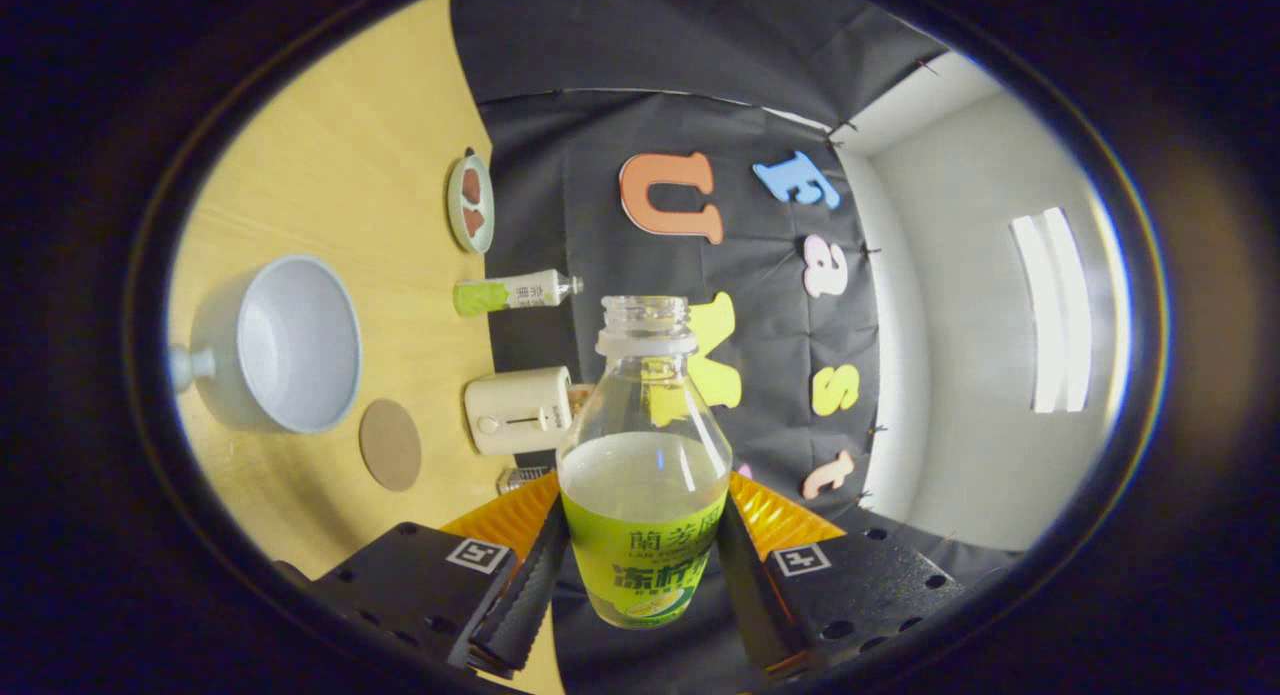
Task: Take the bottle from table, then pour the juice into the cup, finally place the bottle on the coaster
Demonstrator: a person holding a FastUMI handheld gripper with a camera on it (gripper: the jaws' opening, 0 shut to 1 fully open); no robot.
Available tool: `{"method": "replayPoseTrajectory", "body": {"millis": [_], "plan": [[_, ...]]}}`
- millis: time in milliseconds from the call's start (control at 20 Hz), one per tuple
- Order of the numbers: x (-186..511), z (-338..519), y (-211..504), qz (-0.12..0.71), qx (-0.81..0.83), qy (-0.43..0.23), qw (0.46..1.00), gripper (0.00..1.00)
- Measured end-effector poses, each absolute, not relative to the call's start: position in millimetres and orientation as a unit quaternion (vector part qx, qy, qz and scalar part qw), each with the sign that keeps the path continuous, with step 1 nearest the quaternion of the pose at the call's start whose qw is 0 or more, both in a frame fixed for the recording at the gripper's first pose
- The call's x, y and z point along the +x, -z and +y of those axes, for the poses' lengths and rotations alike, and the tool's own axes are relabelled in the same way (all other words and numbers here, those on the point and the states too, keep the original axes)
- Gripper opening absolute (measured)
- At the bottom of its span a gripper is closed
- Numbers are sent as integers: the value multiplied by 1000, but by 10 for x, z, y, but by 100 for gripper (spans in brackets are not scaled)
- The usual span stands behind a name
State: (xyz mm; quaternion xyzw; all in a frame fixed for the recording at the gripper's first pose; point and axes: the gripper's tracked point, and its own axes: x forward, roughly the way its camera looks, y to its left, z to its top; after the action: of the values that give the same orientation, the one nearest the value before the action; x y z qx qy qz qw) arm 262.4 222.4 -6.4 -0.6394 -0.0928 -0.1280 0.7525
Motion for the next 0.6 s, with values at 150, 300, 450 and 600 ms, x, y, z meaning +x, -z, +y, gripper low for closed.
{"method": "replayPoseTrajectory", "body": {"millis": [150, 300, 450, 600], "plan": [[2693, 2299, 203, -77, -571, 84, 813, 81], [2808, 2395, 336, -45, -504, 32, 862, 81], [2915, 2504, 262, -31, -445, -14, 895, 81], [3045, 2499, 222, -30, -415, -38, 909, 81]]}}
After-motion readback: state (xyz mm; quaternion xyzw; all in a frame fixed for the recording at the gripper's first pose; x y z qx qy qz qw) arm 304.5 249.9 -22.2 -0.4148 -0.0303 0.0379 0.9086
